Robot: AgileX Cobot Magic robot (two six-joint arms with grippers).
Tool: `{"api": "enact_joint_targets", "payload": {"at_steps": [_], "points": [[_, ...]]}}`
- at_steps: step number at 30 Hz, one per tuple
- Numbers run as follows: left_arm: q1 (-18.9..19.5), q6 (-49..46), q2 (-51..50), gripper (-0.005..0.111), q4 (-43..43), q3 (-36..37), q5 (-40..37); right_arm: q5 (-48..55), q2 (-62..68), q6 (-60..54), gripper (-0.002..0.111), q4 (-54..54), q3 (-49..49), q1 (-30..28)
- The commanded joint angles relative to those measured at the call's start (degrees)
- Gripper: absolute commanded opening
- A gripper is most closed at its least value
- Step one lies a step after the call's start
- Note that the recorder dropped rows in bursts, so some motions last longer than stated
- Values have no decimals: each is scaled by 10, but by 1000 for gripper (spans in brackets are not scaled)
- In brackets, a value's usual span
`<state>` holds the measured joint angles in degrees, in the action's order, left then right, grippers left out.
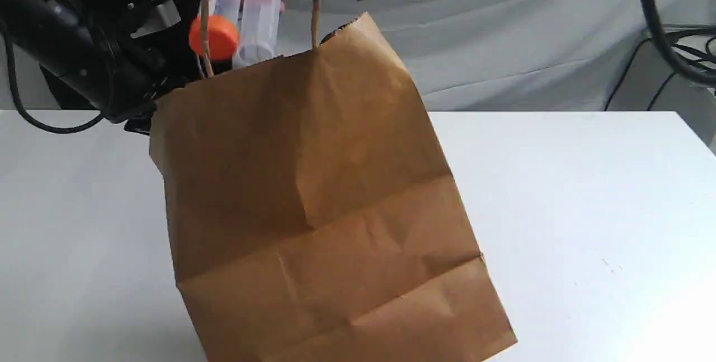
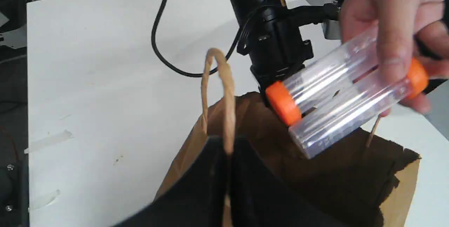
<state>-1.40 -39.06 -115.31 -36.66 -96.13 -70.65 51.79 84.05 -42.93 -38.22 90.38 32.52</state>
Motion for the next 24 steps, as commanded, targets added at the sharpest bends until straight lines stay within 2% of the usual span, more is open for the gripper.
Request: {"api": "enact_joint_targets", "payload": {"at_steps": [1,20,24], "points": [[1,-1,0,0,-4,-1,7,-5,-3,0,0,-3,4,0],[1,-1,0,0,-7,-1,7,-5,-3,-3,0,-3,4,0],[1,-2,0,0,-24,-20,7,-5,-3,-20,0,2,4,0]]}}
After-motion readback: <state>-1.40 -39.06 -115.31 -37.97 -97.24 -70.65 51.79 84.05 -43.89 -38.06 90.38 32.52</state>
